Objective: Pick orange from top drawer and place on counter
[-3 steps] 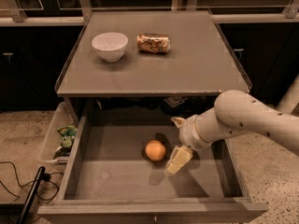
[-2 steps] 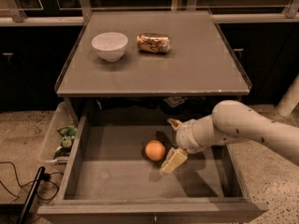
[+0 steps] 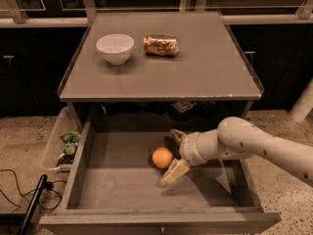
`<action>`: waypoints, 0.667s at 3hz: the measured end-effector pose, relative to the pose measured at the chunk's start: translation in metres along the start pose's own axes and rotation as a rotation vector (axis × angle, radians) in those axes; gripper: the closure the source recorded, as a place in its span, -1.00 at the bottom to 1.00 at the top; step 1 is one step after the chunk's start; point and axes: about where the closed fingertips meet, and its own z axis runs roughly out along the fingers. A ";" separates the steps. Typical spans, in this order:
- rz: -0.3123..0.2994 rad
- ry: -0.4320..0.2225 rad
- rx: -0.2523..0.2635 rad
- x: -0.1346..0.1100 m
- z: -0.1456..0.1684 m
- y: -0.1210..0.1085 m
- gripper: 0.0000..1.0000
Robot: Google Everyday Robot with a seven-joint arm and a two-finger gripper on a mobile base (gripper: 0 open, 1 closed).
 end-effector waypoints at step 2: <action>0.002 -0.001 -0.004 0.001 0.002 0.001 -0.16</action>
Offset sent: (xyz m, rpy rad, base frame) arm -0.0005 0.0007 -0.0024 0.0023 0.0037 0.0015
